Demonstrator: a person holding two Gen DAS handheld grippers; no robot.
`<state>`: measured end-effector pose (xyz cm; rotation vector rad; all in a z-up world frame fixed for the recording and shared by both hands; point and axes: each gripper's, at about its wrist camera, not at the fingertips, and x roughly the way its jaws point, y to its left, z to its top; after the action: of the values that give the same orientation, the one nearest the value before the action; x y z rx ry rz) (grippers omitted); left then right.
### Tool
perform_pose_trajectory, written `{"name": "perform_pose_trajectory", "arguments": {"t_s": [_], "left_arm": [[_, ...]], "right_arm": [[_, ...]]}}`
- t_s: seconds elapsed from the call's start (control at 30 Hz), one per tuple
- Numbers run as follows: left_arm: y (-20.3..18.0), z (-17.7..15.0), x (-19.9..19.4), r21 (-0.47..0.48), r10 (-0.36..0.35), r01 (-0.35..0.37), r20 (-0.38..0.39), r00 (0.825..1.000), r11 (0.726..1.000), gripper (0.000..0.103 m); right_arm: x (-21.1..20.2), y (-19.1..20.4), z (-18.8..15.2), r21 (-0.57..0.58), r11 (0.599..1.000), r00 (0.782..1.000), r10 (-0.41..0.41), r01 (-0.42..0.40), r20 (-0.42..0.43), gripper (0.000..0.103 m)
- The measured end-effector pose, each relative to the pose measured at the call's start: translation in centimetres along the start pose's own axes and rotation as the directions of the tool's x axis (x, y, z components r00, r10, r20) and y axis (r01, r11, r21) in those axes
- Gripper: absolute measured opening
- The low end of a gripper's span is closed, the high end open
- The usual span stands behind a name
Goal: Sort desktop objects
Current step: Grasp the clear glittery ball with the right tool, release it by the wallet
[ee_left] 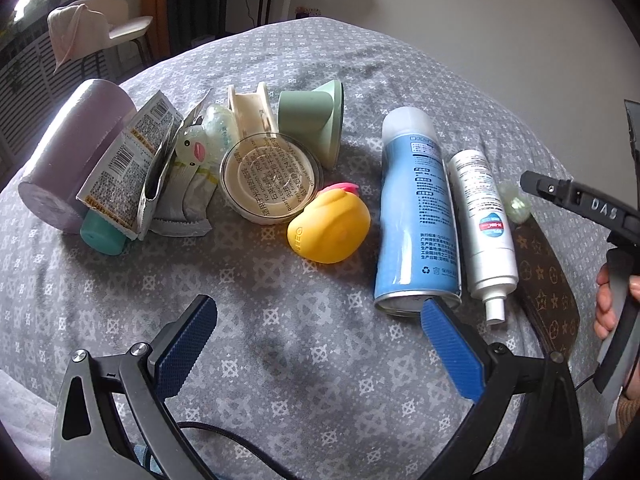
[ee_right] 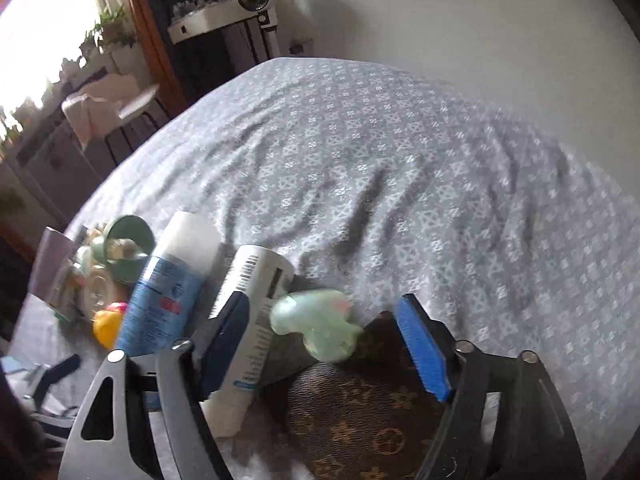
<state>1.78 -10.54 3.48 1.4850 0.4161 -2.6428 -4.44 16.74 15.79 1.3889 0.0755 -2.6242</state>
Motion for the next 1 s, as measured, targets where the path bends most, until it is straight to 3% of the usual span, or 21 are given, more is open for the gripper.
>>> {"name": "perform_pose_trajectory", "arguments": {"t_s": [0.1, 0.17, 0.23, 0.4, 0.53, 0.67, 0.77, 0.83, 0.93, 1.0], "left_arm": [[0.1, 0.0, 0.1, -0.002, -0.005, 0.005, -0.002, 1.000, 1.000, 0.103], [0.0, 0.0, 0.1, -0.003, -0.006, 0.006, -0.003, 1.000, 1.000, 0.103], [-0.1, 0.0, 0.1, -0.003, -0.007, 0.007, -0.004, 1.000, 1.000, 0.103], [-0.2, 0.2, 0.1, -0.004, -0.012, 0.012, -0.013, 1.000, 1.000, 0.103], [-0.4, 0.1, -0.1, 0.003, -0.012, 0.012, -0.010, 1.000, 1.000, 0.103], [-0.4, 0.0, -0.3, 0.001, -0.009, 0.009, -0.005, 1.000, 1.000, 0.103], [-0.3, 0.0, -0.2, -0.001, -0.009, 0.009, -0.008, 1.000, 1.000, 0.103], [-0.3, 0.0, -0.2, 0.000, -0.010, 0.010, -0.009, 1.000, 1.000, 0.103], [-0.2, -0.1, 0.0, 0.001, -0.013, 0.013, -0.016, 1.000, 1.000, 0.103], [-0.1, -0.1, 0.2, -0.001, -0.015, 0.015, -0.024, 1.000, 1.000, 0.103]], "right_arm": [[-1.3, 0.7, -1.2, -0.110, 0.989, 0.994, -0.095, 0.100, 0.055, 0.082], [-3.0, -0.2, -2.3, -0.113, 0.991, 0.996, -0.068, 0.075, 0.060, 0.083], [-5.1, -1.9, -4.1, -0.085, 0.996, 0.999, -0.015, 0.017, 0.032, 0.082], [-8.2, -6.0, -12.1, 0.031, 0.999, 0.992, -0.004, 0.007, -0.123, 0.082], [-7.6, -6.9, -16.4, 0.019, 0.998, 0.976, -0.060, 0.066, -0.208, 0.082], [-5.9, -6.7, -16.0, 0.020, 0.997, 0.975, -0.066, 0.072, -0.213, 0.082], [-3.7, -5.2, -14.9, -0.052, 0.996, 0.965, -0.089, 0.079, -0.248, 0.083], [-2.2, -4.6, -14.3, -0.115, 0.986, 0.956, -0.149, 0.123, -0.252, 0.088], [-0.8, -6.3, -11.9, -0.089, 0.981, 0.958, -0.188, 0.172, -0.216, 0.091], [-0.1, -7.7, -9.8, -0.082, 0.961, 0.946, -0.274, 0.264, -0.171, 0.091]]}}
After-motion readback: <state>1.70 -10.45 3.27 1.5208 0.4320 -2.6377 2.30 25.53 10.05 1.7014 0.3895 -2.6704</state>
